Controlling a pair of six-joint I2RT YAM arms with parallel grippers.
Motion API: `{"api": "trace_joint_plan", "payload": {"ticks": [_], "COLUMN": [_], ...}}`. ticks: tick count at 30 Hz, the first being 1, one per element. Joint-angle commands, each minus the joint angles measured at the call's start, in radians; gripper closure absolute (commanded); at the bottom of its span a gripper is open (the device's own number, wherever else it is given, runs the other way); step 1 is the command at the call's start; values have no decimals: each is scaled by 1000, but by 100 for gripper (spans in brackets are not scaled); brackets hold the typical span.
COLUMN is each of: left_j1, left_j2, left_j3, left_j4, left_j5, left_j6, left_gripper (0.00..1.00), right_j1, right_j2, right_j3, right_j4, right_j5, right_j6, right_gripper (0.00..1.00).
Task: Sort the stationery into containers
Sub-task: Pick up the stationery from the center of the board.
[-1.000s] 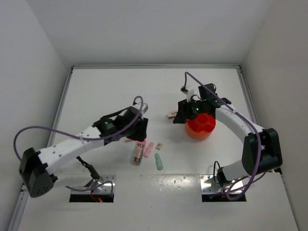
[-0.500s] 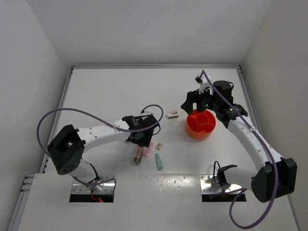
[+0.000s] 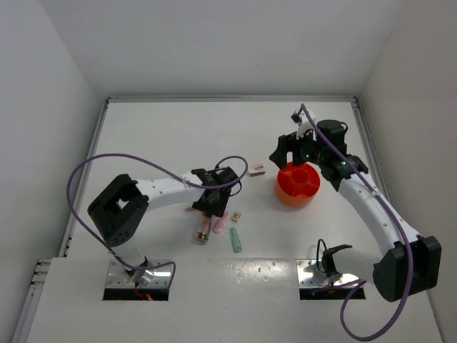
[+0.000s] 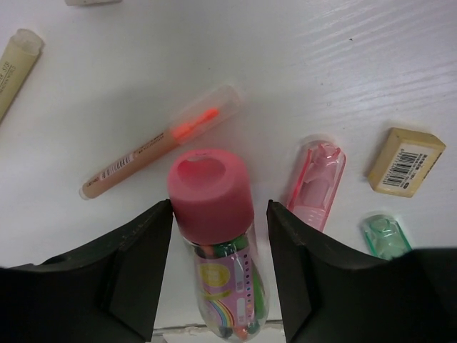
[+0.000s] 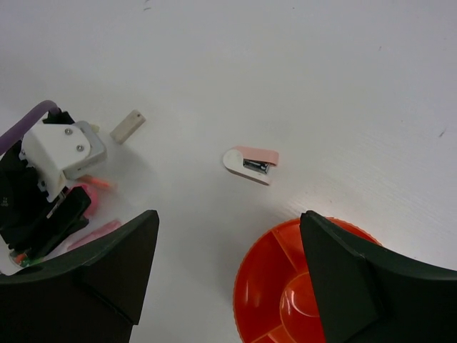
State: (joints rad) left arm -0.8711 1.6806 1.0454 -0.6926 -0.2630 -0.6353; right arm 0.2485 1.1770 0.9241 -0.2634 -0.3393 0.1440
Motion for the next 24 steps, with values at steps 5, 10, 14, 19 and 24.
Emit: {"api": "trace_joint_plan", "payload": {"ticks": [5,10,14,19,24], "left_j1": [58,67,67,35,-2], "left_j2": [-9,25,56,15,-120], "left_j3": [-47,-27,8,79,261], "left_j4": [22,22,22,-44,-65], "left_j5": [67,99,111,68,8], "left_j6": [22,42,54,45,26], "left_gripper": [39,44,66,83,98], "right_j1": [-3,-3,-3,-12,-12], "right_j2": [-43,-43,-53,-53,-62], "right_j3": [-2,-2,-2,-2,-2], "right_j4": [29,29,29,29,29], "right_j5": [36,45,45,45,163], "right_j6": [26,26,26,26,-7], "right_gripper": [17,17,17,17,0]}}
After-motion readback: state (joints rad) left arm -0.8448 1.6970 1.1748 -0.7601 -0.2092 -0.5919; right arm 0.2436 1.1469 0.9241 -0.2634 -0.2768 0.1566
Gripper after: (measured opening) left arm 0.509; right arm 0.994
